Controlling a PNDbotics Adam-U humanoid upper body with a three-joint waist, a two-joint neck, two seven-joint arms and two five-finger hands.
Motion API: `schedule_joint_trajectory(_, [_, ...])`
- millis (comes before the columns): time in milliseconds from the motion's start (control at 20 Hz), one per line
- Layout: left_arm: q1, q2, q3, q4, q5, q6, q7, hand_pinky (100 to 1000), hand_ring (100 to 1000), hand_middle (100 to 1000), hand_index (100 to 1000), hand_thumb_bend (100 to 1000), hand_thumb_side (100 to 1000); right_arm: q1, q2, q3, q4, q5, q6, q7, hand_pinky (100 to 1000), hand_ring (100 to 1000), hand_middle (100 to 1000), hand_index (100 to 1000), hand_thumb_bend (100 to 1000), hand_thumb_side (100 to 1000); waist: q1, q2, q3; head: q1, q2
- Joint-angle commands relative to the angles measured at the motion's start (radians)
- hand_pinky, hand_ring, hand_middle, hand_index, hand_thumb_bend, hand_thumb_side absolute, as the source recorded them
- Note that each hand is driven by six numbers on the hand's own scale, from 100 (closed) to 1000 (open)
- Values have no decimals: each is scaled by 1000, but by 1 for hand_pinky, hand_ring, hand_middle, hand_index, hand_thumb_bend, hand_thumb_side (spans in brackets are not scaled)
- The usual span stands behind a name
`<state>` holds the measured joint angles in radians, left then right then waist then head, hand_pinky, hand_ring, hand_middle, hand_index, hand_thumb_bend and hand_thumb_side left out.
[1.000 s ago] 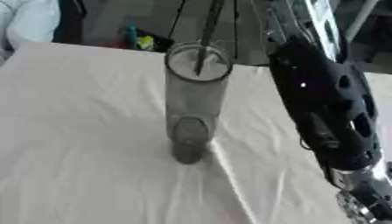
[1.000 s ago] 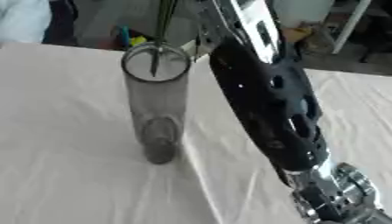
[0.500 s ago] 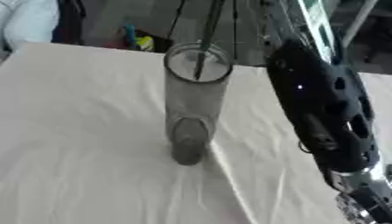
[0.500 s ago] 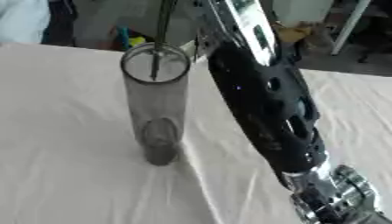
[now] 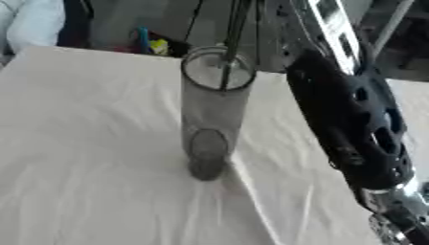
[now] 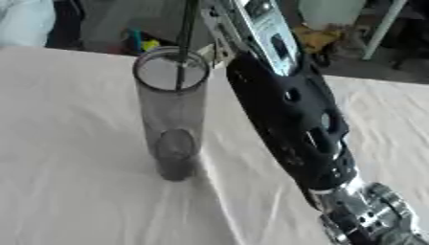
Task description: Arrange flowers into the vase.
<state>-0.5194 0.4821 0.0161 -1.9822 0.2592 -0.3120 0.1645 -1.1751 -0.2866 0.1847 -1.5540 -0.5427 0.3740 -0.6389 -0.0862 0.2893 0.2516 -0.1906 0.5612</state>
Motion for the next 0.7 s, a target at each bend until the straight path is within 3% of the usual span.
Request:
schedule_joint_trajectory(50, [-13, 12, 1, -18, 3, 0, -2, 732, 850, 904, 958, 100, 1000, -16, -11, -13, 12, 21, -3, 15, 100, 100, 100, 100, 138, 748, -8, -4, 0, 3, -8])
schedule_joint_trajectory(700, [-13, 11, 1, -18, 4, 0, -4, 732, 850, 904, 961, 100, 1000, -14, -17, -16, 41, 87, -56, 36, 100, 100, 100, 100, 206, 844, -8, 1, 1, 4, -14])
